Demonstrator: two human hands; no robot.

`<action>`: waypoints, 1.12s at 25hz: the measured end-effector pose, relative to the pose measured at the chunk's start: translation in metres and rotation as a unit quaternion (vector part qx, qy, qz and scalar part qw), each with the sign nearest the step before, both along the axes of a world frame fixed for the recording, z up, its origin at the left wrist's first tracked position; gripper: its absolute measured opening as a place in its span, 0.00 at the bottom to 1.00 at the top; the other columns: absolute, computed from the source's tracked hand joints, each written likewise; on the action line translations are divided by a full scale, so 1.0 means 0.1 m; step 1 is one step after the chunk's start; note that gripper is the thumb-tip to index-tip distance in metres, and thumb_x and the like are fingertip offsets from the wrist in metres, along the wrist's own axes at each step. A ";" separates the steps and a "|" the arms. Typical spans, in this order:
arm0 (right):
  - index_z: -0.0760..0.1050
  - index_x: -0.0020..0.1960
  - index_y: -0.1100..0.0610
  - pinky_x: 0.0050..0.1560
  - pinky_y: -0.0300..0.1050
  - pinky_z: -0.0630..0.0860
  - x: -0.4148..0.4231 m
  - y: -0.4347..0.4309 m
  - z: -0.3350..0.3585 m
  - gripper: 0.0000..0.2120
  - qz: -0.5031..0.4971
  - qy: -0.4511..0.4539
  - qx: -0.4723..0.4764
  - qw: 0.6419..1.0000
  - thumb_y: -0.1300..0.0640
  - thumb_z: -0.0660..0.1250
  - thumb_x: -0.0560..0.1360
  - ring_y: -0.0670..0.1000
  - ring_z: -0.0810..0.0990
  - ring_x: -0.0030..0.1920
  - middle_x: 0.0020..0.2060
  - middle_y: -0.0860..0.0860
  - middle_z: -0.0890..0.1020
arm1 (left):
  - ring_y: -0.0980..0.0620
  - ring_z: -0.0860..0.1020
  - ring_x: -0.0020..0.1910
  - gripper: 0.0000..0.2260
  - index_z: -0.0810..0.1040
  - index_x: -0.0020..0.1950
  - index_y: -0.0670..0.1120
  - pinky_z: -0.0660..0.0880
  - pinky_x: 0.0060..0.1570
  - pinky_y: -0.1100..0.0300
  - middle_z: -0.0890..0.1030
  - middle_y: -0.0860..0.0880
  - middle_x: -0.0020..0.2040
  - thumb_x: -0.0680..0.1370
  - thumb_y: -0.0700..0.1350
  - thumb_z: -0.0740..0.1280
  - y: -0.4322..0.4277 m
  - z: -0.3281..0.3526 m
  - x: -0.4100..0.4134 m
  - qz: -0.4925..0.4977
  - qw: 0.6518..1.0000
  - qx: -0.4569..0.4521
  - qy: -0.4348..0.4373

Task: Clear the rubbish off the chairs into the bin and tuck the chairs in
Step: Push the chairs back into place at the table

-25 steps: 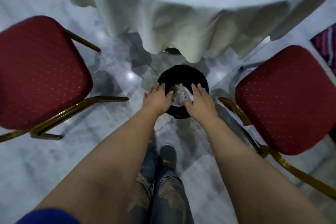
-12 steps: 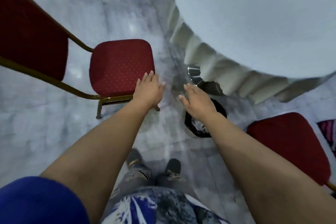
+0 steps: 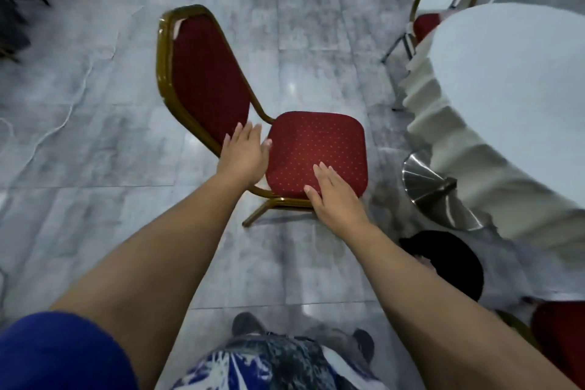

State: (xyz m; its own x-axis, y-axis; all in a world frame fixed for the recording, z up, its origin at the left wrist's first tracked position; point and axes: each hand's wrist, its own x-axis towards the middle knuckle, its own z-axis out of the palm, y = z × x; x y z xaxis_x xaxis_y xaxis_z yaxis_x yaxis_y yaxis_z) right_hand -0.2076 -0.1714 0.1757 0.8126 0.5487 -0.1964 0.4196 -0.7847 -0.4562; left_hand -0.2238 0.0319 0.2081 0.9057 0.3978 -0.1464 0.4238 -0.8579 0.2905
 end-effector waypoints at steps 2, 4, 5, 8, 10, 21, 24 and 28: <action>0.52 0.80 0.54 0.78 0.48 0.51 -0.08 0.45 0.01 0.28 0.015 0.009 0.016 1.000 0.44 0.50 0.83 0.50 0.50 0.79 0.80 0.50 0.54 | 0.45 0.49 0.79 0.24 0.55 0.79 0.44 0.47 0.76 0.46 0.54 0.44 0.79 0.84 0.52 0.48 0.46 0.07 -0.03 0.013 1.000 0.011 -0.010; 0.51 0.80 0.54 0.78 0.47 0.50 -0.11 0.83 0.00 0.29 0.029 0.006 0.027 0.999 0.44 0.49 0.83 0.49 0.49 0.80 0.80 0.49 0.53 | 0.45 0.48 0.79 0.23 0.55 0.79 0.45 0.46 0.76 0.47 0.54 0.45 0.79 0.84 0.51 0.47 0.82 0.13 0.02 0.019 0.999 0.016 -0.030; 0.50 0.80 0.54 0.78 0.47 0.50 -0.08 1.00 0.00 0.29 0.034 0.004 0.032 0.999 0.44 0.49 0.83 0.48 0.49 0.80 0.80 0.49 0.53 | 0.46 0.48 0.79 0.23 0.55 0.79 0.45 0.45 0.76 0.48 0.54 0.45 0.79 0.84 0.51 0.47 0.97 0.16 0.06 0.025 0.999 0.011 -0.040; 0.49 0.80 0.54 0.78 0.46 0.49 0.10 1.54 0.02 0.29 0.052 0.001 0.047 0.998 0.44 0.49 0.83 0.48 0.48 0.80 0.80 0.49 0.53 | 0.46 0.47 0.79 0.23 0.54 0.79 0.45 0.44 0.77 0.49 0.53 0.45 0.80 0.85 0.51 0.47 1.46 0.25 0.27 0.047 0.996 0.009 -0.075; 0.49 0.80 0.54 0.79 0.47 0.50 0.25 1.91 0.03 0.29 0.061 -0.006 0.070 0.996 0.44 0.50 0.83 0.48 0.48 0.80 0.80 0.50 0.52 | 0.46 0.47 0.79 0.23 0.54 0.79 0.45 0.43 0.76 0.49 0.53 0.45 0.80 0.84 0.51 0.47 1.80 0.30 0.43 0.053 0.994 0.020 -0.092; 0.43 0.81 0.54 0.78 0.43 0.45 0.66 3.59 0.22 0.31 0.087 -0.042 0.123 0.988 0.45 0.50 0.84 0.46 0.43 0.80 0.81 0.49 0.46 | 0.46 0.45 0.79 0.23 0.50 0.80 0.46 0.42 0.76 0.49 0.50 0.46 0.80 0.85 0.50 0.46 3.26 0.41 1.17 0.043 0.997 -0.005 -0.064; 0.42 0.81 0.54 0.77 0.42 0.44 0.74 3.91 0.19 0.30 0.034 -0.089 0.120 0.988 0.47 0.49 0.84 0.47 0.42 0.80 0.80 0.51 0.43 | 0.47 0.44 0.79 0.24 0.49 0.80 0.46 0.42 0.76 0.49 0.49 0.47 0.80 0.85 0.51 0.46 3.51 0.41 1.40 -0.022 0.997 -0.038 -0.067; 0.42 0.80 0.58 0.78 0.44 0.44 0.83 4.32 0.20 0.30 -0.060 -0.143 0.082 0.985 0.49 0.48 0.84 0.49 0.42 0.80 0.80 0.54 0.43 | 0.48 0.44 0.79 0.24 0.48 0.80 0.47 0.42 0.76 0.50 0.49 0.48 0.80 0.85 0.52 0.45 3.73 0.42 1.75 -0.123 0.987 -0.079 -0.062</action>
